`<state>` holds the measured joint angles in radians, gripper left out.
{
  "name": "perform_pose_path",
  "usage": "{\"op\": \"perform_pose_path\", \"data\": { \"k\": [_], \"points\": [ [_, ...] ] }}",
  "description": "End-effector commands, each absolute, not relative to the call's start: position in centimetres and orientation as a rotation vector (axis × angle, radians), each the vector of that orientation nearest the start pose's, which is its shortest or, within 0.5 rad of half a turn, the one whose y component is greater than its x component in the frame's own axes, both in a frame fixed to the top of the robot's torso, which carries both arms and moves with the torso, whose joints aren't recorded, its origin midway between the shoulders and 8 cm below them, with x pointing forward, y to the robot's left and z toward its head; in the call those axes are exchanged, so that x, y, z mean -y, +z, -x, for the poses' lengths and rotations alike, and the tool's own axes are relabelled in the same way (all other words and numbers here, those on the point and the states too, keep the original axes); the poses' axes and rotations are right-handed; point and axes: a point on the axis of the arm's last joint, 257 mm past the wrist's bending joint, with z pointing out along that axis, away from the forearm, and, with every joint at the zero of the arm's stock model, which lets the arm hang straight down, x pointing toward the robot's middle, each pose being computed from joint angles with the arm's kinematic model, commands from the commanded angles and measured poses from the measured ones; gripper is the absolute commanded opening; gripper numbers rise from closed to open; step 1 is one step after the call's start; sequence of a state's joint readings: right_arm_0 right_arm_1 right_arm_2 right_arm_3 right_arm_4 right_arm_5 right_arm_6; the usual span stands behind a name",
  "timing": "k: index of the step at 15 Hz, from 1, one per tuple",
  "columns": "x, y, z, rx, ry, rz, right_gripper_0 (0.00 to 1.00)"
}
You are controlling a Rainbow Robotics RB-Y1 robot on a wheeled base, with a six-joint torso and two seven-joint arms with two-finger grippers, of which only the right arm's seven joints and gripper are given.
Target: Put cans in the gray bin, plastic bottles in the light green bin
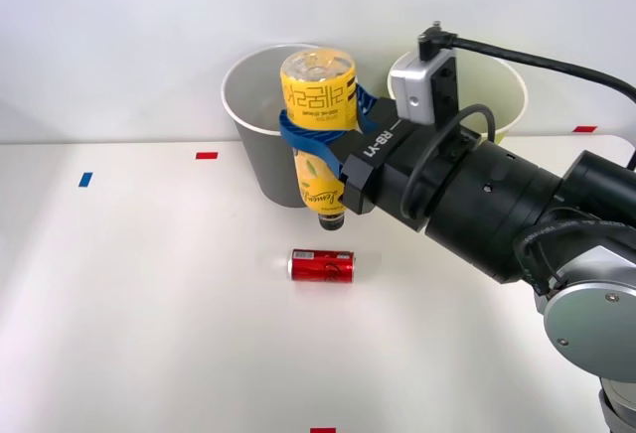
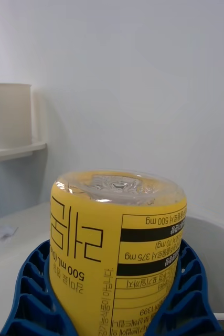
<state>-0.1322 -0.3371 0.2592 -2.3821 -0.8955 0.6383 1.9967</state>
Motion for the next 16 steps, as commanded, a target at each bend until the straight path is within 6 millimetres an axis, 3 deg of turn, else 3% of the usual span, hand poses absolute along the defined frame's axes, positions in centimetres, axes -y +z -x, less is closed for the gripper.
{"op": "perform_pose_path", "data": {
  "k": [1,7,16],
  "points": [
    [2.3,5.4,-40.8,-1.171,0.556,0.614,0.00],
    [7.5,9.3,-44.0,-1.169,0.528,0.485,0.00],
    [16.8,12.0,-54.7,-1.164,0.353,0.287,0.00]
  ]
}}
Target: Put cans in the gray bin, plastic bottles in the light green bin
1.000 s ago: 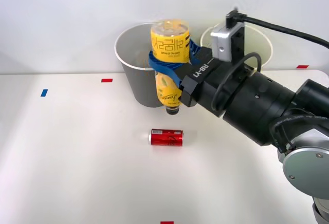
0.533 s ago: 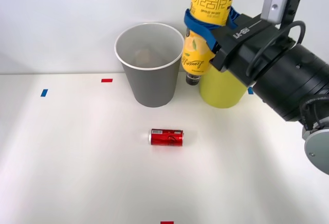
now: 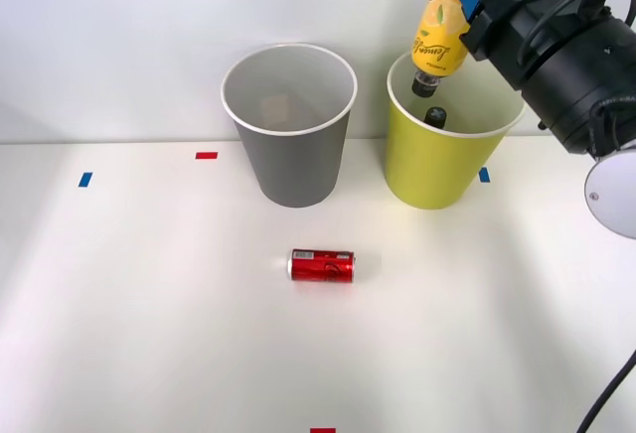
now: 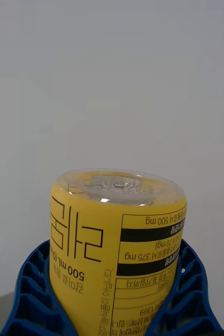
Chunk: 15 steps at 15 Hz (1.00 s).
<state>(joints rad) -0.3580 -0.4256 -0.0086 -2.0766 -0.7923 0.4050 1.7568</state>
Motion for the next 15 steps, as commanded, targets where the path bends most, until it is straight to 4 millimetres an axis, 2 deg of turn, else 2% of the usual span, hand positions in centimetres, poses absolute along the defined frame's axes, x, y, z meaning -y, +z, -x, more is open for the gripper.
{"op": "perform_pose_path", "data": {
  "k": [1,2,6,10,14,15],
  "points": [
    [17.8,12.0,-55.6,-1.174,0.329,0.278,0.00],
    [19.0,11.9,-56.6,-1.188,0.302,0.270,0.00],
    [21.0,11.1,-59.5,-1.235,0.266,0.243,0.00],
    [21.1,10.1,-62.3,-1.279,0.263,0.225,0.00],
    [20.5,9.8,-62.5,-1.277,0.280,0.219,0.00],
    [20.4,9.6,-62.5,-1.278,0.286,0.216,0.34]
  ]
}}
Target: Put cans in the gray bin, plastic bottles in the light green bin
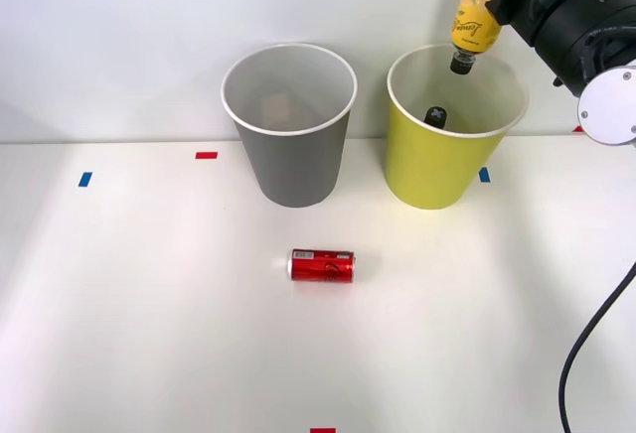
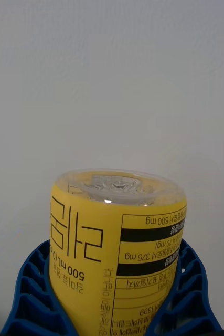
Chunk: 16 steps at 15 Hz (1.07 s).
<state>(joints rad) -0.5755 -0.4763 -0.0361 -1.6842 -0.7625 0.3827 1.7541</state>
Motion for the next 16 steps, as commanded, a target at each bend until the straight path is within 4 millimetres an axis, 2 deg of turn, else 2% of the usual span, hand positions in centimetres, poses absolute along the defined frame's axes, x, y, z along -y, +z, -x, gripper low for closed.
{"op": "perform_pose_path", "data": {
  "k": [1,2,3,5,8,10,13,16],
  "points": [
    [20.2,9.5,-62.5,-1.280,0.288,0.218,0.67],
    [20.2,9.5,-62.5,-1.279,0.289,0.219,0.93],
    [20.2,9.6,-62.5,-1.278,0.289,0.218,1.00],
    [20.0,10.0,-62.3,-1.249,0.292,0.214,1.00],
    [19.4,9.5,-61.0,-1.181,0.328,0.196,1.00],
    [19.3,8.1,-58.5,-1.175,0.311,0.238,1.00],
    [19.8,5.8,-53.2,-1.172,0.307,0.271,1.00],
    [21.3,4.2,-49.1,-1.149,0.310,0.234,1.00]
  ]
}}
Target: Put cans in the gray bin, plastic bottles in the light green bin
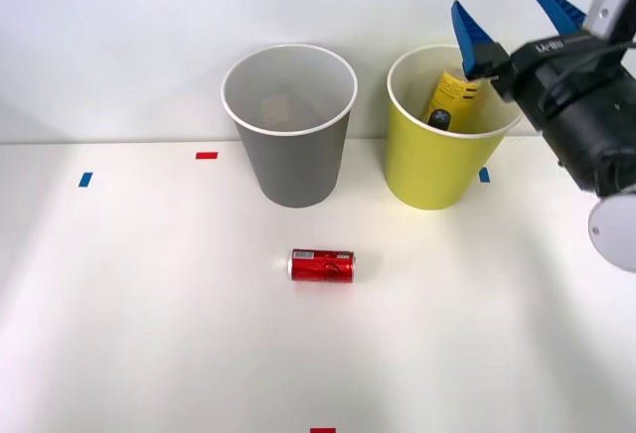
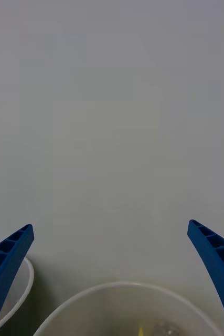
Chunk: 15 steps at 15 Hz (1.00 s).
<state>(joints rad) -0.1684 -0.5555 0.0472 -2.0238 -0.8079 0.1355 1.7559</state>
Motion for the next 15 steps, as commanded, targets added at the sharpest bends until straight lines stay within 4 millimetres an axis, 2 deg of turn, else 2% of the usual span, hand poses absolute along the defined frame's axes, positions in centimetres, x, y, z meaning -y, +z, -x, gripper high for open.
{"op": "perform_pose_path", "data": {
  "k": [1,3,7,10,12,15],
  "points": [
    [22.2,3.4,-47.9,-1.147,0.301,0.216,1.00],
    [24.4,1.2,-45.9,-1.150,0.272,0.166,1.00],
    [26.2,-3.6,-43.5,-1.212,0.254,0.098,1.00],
    [26.8,-7.9,-40.9,-1.258,0.268,-0.006,1.00],
    [26.3,-10.6,-39.2,-1.297,0.271,-0.058,1.00],
    [26.3,-14.0,-36.9,-1.359,0.198,-0.083,1.00]
  ]
}}
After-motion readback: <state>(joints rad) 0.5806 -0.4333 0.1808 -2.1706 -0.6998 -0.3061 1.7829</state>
